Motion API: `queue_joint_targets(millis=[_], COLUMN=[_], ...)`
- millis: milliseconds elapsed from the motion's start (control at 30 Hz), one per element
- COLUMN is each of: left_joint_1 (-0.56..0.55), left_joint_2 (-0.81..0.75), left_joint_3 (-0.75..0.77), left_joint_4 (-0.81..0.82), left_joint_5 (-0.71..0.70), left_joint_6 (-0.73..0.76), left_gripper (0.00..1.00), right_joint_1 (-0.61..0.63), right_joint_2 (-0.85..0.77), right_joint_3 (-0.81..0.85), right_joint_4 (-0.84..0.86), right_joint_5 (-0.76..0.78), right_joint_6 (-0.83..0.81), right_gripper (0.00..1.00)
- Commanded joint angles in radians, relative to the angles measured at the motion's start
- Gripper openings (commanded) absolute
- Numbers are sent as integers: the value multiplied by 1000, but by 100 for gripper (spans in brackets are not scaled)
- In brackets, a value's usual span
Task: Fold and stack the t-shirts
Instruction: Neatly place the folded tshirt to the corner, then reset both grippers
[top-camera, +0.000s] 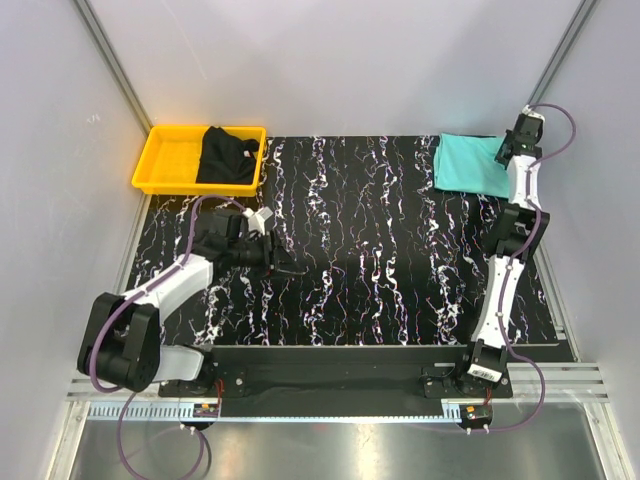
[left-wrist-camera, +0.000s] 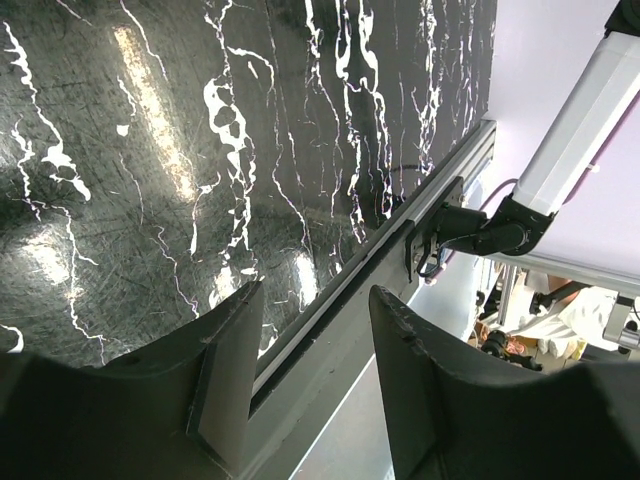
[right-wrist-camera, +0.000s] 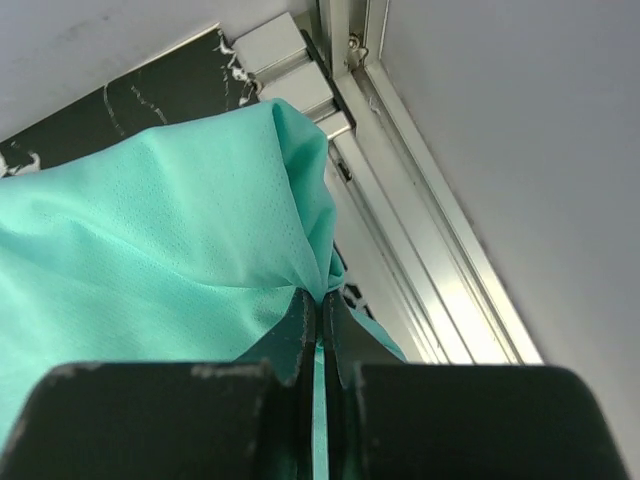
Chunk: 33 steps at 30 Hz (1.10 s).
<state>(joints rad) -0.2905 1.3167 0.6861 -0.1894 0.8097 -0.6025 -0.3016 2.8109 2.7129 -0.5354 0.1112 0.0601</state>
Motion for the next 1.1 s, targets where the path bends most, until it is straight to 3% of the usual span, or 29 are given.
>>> queue_joint_targets(millis=[0,233,333,433,567,767,867,900,933,1067], left_joint_1=[-15,-58,-78,-91,-93,-96,-96,-96,-96,-93], left_joint_2=[13,38,42,41,13,-86,-148,-199,-232,-414], left_joint_3=[36,59,67,70,53,-8,-71,-103,-121,-215], left_joint_4=[33,44,48,48,50,91,128,133,139,139], left_joint_5=[-10,-56,-72,-86,-99,-101,-101,-107,-110,-133], left_joint_6=[-9,-39,-51,-60,-92,-186,-236,-249,-259,-322], left_gripper=[51,51,51,51,51,55,57,58,59,62], right_joint_1=[4,2,1,-4,-4,42,122,142,157,241], right_joint_2=[45,56,58,23,-114,-470,-649,-701,-809,-1100], right_joint_3=[76,85,93,102,67,-218,-401,-538,-621,-1123], right_joint_4=[86,186,215,207,93,-176,-254,-256,-258,-113], right_joint_5=[-47,-91,-81,-25,-4,-168,-215,-240,-258,-442], right_joint_6=[3,-52,-37,0,56,253,251,253,274,391], right_gripper=[0,0,30,31,48,62,78,84,99,100])
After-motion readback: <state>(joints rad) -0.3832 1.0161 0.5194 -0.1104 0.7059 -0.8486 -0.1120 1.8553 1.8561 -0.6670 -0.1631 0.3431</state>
